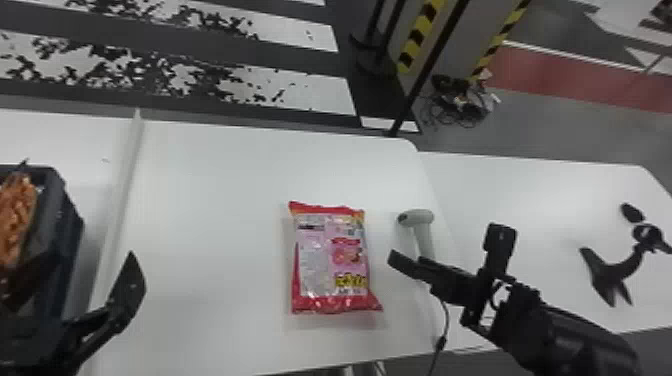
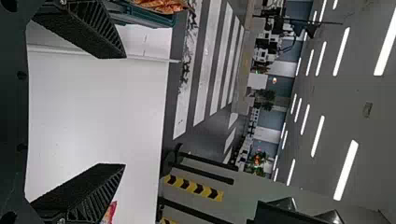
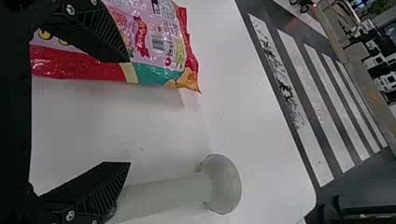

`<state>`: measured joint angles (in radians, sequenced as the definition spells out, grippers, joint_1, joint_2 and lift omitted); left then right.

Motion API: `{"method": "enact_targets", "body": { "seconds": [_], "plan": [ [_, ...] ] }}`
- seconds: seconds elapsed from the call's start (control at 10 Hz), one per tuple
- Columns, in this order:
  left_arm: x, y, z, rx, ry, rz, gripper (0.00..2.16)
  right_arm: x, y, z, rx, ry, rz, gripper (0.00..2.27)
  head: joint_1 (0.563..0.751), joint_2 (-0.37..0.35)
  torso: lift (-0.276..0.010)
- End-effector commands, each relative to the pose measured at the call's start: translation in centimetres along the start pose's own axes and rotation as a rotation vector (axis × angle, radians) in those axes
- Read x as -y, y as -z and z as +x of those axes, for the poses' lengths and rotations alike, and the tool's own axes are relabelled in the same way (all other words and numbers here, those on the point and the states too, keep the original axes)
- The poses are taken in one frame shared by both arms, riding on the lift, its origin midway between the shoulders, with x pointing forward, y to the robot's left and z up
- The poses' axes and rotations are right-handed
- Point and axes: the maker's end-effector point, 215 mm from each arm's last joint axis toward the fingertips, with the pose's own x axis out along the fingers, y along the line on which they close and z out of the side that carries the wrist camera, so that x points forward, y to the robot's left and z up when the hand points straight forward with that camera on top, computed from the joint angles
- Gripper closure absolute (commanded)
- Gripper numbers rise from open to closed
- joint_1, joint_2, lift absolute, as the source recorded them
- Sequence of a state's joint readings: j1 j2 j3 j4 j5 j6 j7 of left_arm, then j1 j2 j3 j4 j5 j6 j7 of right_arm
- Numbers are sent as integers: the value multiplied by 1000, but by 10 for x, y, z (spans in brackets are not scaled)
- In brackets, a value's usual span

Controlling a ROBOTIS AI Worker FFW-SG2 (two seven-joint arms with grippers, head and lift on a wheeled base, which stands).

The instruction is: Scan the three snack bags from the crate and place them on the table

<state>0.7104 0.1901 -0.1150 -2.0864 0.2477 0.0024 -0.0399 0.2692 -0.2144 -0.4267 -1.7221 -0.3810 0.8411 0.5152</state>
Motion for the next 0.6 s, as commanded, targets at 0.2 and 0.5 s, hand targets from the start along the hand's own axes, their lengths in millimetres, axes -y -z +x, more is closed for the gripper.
{"method": "enact_targets", "body": {
  "seconds": [0.2,0.5],
  "plan": [
    [1,1,2,-4,1,-2,33,-27,22,7,-86,-134,177,113,695,-266,-62],
    [3,0,2,-4,3,-4,33,-45,28,33,-115,-233,259,113,695,-230,-62]
  ]
}}
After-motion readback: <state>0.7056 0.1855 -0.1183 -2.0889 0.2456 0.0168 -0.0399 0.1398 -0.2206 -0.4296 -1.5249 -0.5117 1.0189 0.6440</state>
